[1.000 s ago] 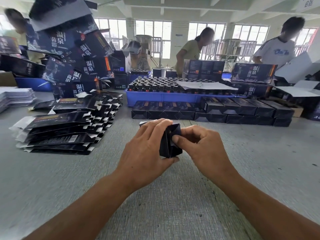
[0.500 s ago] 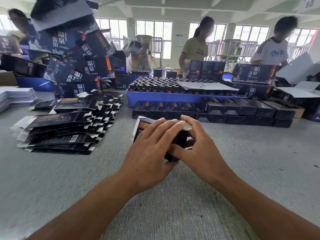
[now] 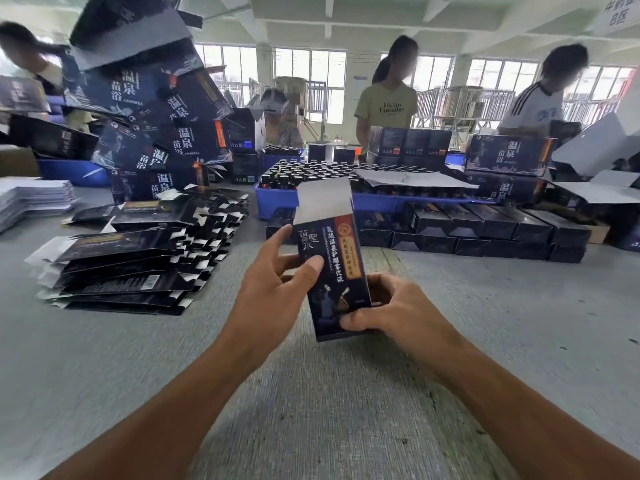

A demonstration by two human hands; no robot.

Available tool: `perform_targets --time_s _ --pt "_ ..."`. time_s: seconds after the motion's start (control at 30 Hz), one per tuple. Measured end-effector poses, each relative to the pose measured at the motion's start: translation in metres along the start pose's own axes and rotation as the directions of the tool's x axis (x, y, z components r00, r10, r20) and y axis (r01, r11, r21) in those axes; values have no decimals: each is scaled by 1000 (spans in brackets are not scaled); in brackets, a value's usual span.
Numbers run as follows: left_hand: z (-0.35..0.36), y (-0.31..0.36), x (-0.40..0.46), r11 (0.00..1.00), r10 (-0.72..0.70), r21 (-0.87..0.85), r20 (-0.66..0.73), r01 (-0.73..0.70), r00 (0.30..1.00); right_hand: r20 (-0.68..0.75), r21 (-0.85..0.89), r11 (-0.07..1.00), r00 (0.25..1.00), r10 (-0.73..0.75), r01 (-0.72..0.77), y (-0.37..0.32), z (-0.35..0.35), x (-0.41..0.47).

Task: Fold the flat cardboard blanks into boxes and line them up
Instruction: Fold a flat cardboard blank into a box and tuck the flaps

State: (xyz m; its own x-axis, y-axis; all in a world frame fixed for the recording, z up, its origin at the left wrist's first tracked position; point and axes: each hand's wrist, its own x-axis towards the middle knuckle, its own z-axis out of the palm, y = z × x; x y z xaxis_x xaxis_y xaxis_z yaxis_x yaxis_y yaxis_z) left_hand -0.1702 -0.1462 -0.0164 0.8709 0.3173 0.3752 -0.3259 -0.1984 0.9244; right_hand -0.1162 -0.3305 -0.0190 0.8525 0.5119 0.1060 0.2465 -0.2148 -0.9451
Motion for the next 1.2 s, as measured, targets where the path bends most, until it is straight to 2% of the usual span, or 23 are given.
perform_targets --time_s 0.1,0.2,0.27,0.37,0.5,0.67,0.8,1.0,1.2 --pt "-1 1 0 997 59 -42 39 -58 997 -121 7 997 990 -70 72 -2 -1 0" --pt "2 2 -4 996 92 -9 116 -92 989 -293 47 974 936 -198 220 -5 -5 1" --pt "4 3 -7 993 107 35 148 -113 983 -336 77 951 906 -256 298 -6 -6 2" --pt "5 5 -9 978 151 120 173 -173 973 -308 57 934 896 -320 353 -7 -5 0" --pt "3 3 -8 974 155 136 186 -182 970 -250 -20 927 896 -368 375 -13 -6 -4" --pt "3 5 -8 980 182 41 188 -192 965 -212 -32 927 904 -372 374 -15 -8 -6" --pt "5 10 -9 970 242 13 112 -245 964 -230 20 916 893 -386 401 -18 -6 -7" --pt "8 17 -14 966 258 -12 125 -259 958 -290 102 881 861 -418 462 -23 -7 -8" --pt "7 21 -15 965 261 -11 130 -261 957 -318 108 871 847 -426 478 -23 -7 -8"
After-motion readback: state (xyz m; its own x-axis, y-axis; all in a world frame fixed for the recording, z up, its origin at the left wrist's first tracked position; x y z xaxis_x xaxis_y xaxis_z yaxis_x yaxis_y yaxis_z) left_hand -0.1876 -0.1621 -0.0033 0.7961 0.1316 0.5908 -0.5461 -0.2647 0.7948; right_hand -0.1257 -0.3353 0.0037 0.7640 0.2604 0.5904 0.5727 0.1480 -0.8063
